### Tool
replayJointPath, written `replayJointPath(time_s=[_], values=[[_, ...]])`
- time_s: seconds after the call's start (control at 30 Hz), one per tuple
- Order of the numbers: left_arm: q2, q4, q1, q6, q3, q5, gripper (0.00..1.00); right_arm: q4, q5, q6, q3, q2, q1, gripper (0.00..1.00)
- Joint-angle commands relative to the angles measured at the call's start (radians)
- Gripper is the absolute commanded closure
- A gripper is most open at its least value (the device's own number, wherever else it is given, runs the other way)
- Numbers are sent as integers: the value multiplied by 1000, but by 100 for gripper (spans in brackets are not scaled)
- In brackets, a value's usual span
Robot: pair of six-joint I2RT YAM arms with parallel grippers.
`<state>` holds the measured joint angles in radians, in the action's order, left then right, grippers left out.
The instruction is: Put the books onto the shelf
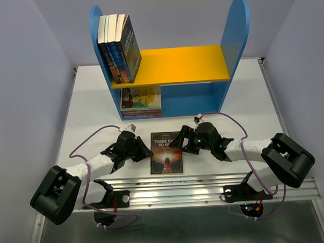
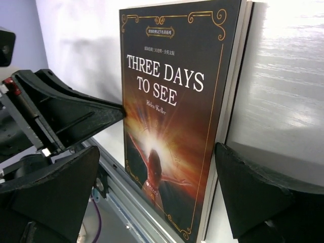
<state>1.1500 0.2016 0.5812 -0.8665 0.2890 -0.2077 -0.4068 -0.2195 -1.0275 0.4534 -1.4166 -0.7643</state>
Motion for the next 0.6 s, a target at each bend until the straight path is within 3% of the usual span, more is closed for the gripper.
replayJointPath(time_s=[0.0,0.27,0.33,0.57], values=[[2,-22,16,-12,29,28,70,-188,-139,-46,37,33,-13,0],[16,-24,23,-19,30,41,70,-240,-208,-77,44,53,-23,4],[22,-22,26,-19,32,44,71,-236,-207,-77,45,53,-23,12],[33,-16,37,-26,35,44,71,-97,-140,-51,56,24,-32,12]])
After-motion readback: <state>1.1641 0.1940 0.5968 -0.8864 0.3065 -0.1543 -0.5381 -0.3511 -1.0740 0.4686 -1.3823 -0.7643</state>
